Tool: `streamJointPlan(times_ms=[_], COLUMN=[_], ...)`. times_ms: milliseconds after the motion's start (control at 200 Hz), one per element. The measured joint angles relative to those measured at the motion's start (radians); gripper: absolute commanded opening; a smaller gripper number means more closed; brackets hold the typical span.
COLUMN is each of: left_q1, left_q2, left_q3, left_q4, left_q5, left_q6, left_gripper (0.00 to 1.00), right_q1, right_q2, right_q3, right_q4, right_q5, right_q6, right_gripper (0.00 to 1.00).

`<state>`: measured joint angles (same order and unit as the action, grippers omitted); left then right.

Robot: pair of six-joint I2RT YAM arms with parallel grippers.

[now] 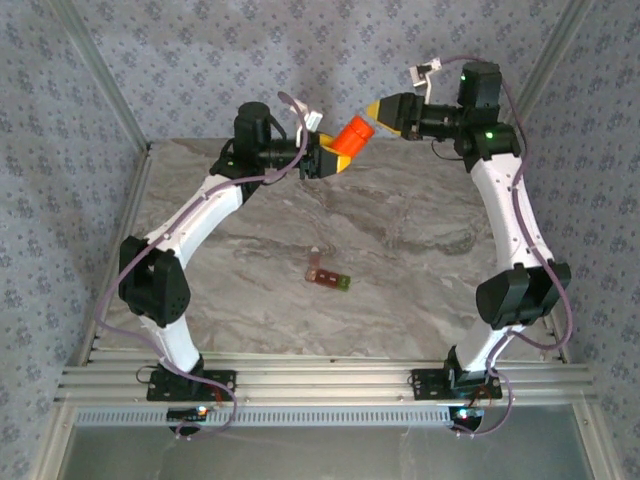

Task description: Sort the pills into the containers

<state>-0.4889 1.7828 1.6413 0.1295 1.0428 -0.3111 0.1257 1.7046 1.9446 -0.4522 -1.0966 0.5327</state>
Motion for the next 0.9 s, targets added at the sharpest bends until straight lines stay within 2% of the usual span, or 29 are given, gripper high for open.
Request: streamJointPlan(times_ms=[230, 645, 790, 900], left_q1=[-0.009, -0.009, -0.008, -0.006], left_q2=[0.016, 0.053, 0.071, 0.085], left_q3=[0.026, 0.095, 0.117, 0.134], left_q4=[-0.026, -0.082, -0.104, -0.143], left_q5=[0.018, 0.029, 0.035, 0.026], left_q6=[0.013, 0.032, 0.041, 0.055], left_gripper=[0.0, 0.0, 0.0, 0.0], right_q1=[0.024, 0.023, 0.023, 0.026], right_q2=[0.029, 0.044, 0.045, 0.032], right_q3=[0.039, 0.046, 0.04, -0.008], right_q4=[-0.081, -0.115, -0.12, -0.081], right_q5=[0.0, -0.005, 0.019, 0.056], right_q6=[-0.056, -0.079, -0.071, -0.004], right_gripper=[0.78, 0.43, 0.4, 0.41])
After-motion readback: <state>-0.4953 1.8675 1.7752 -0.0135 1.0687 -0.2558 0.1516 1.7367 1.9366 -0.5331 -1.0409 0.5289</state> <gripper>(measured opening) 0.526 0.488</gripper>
